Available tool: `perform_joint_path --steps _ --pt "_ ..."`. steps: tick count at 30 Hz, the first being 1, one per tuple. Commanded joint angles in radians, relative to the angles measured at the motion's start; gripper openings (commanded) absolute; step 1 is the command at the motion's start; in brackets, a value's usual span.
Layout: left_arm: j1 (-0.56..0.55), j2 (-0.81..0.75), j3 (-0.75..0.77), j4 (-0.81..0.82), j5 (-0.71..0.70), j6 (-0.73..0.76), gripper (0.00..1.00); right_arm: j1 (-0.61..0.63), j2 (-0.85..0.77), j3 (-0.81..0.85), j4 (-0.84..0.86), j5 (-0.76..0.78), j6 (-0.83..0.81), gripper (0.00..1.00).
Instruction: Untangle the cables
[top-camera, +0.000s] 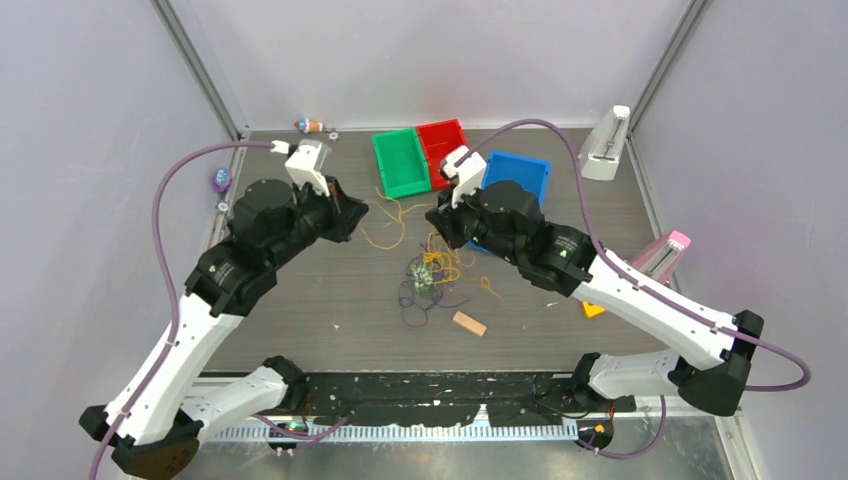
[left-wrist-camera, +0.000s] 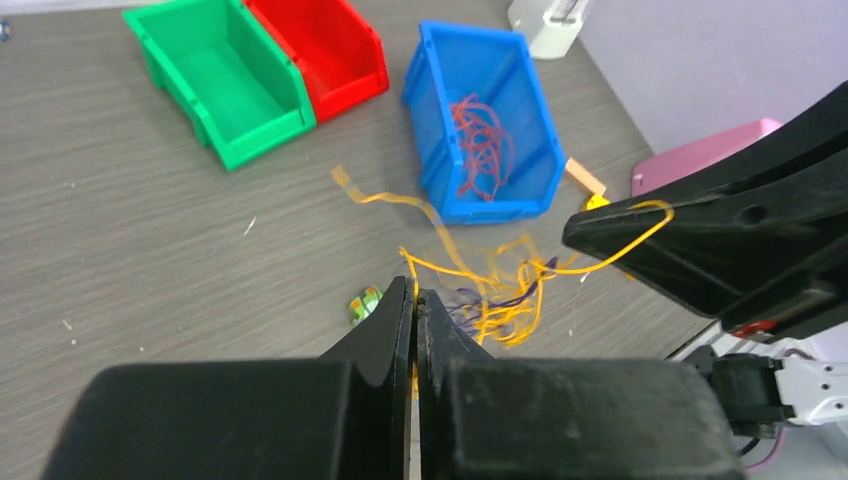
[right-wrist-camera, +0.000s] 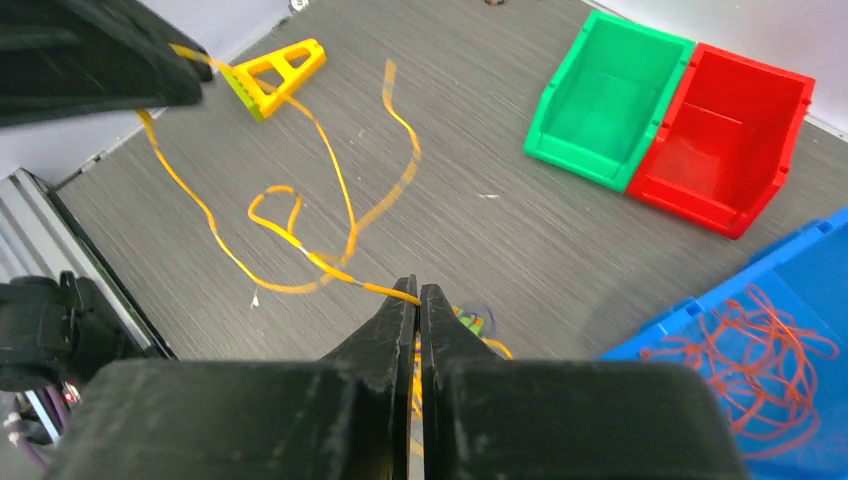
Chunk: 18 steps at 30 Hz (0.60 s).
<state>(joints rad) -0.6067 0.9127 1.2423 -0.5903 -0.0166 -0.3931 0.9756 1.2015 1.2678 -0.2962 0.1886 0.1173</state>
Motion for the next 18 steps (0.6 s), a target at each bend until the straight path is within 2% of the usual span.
perform_joint_path --steps 1,4,11,18 --pt "0.003 -0.038 0.153 0.032 0.025 0.002 0.0 -0.005 -0.053 0.228 -0.03 -0.008 -0.037 0.05" --pt "0.003 -0.063 0.08 0.11 0.067 -0.015 0.0 -0.005 -0.066 0.263 -0.049 -0.034 -0.035 0.05" --pt "0.002 -0.077 -0.119 0.287 0.225 0.012 0.01 -0.007 -0.04 0.225 -0.059 -0.085 0.034 0.05" --pt "0.003 -0.131 -0.277 0.491 0.289 0.019 0.1 -0.015 -0.001 0.229 -0.04 -0.125 0.076 0.05"
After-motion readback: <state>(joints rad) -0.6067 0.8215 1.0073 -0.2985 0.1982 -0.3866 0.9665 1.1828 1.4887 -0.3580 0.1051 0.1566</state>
